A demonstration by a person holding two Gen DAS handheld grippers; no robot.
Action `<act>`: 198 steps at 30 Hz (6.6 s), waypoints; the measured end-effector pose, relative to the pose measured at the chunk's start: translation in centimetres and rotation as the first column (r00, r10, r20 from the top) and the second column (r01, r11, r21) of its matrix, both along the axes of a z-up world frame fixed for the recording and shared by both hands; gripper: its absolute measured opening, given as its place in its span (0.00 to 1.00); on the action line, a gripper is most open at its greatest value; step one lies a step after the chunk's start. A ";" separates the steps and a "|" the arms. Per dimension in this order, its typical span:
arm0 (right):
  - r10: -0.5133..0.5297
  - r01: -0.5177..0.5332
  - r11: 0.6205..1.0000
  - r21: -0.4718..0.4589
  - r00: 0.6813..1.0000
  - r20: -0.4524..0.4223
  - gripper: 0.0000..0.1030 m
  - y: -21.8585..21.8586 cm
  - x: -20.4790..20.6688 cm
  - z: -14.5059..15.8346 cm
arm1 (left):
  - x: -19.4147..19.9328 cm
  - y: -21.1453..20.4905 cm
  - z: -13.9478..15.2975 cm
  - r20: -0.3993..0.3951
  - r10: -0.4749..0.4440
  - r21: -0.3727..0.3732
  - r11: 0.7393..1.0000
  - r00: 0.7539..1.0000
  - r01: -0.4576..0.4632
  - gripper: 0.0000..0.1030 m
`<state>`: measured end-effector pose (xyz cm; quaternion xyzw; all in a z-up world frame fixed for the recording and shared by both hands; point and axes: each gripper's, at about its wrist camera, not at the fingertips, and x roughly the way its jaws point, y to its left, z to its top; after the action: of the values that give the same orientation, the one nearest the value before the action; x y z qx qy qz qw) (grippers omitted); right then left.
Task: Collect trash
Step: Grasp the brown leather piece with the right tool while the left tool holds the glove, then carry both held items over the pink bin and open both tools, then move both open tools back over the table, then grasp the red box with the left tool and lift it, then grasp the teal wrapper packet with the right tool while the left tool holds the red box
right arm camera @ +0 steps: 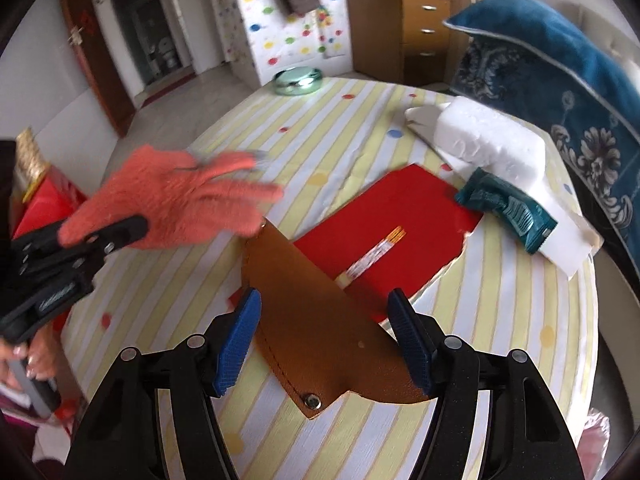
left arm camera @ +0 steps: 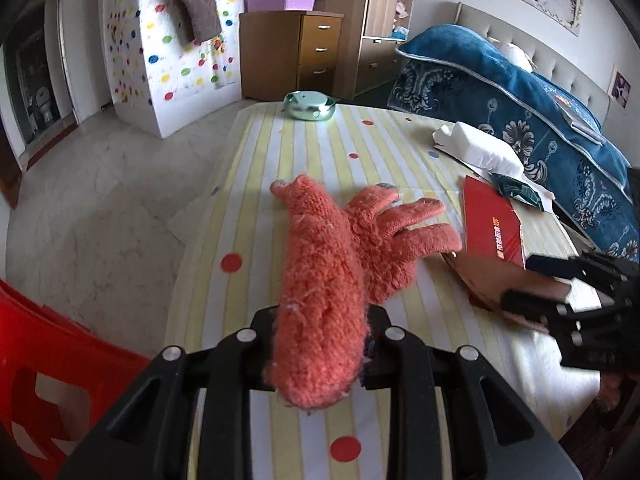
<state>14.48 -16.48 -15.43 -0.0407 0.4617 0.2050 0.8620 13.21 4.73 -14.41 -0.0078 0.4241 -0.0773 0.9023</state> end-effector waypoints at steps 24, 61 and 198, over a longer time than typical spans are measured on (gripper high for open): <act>0.070 -0.068 0.992 -0.107 0.997 0.020 0.54 3.9 -5.5 -0.5 | -3.7 -0.2 1.3 0.018 -0.018 -0.007 1.000 1.000 0.018 0.24; -0.693 0.664 0.721 0.200 0.690 0.208 0.54 -22.1 -23.0 6.1 | -14.6 -28.7 8.6 0.299 -0.705 0.228 0.707 0.643 0.670 0.24; -0.270 0.265 0.959 0.102 0.962 0.034 0.26 -10.3 7.2 0.1 | 6.3 -9.6 1.9 0.067 -0.118 0.050 0.992 0.991 0.115 0.71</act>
<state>21.67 -26.73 -15.33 0.0588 0.4320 0.1077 0.8935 19.52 -4.87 -12.52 0.0406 0.3936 -0.1204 0.9105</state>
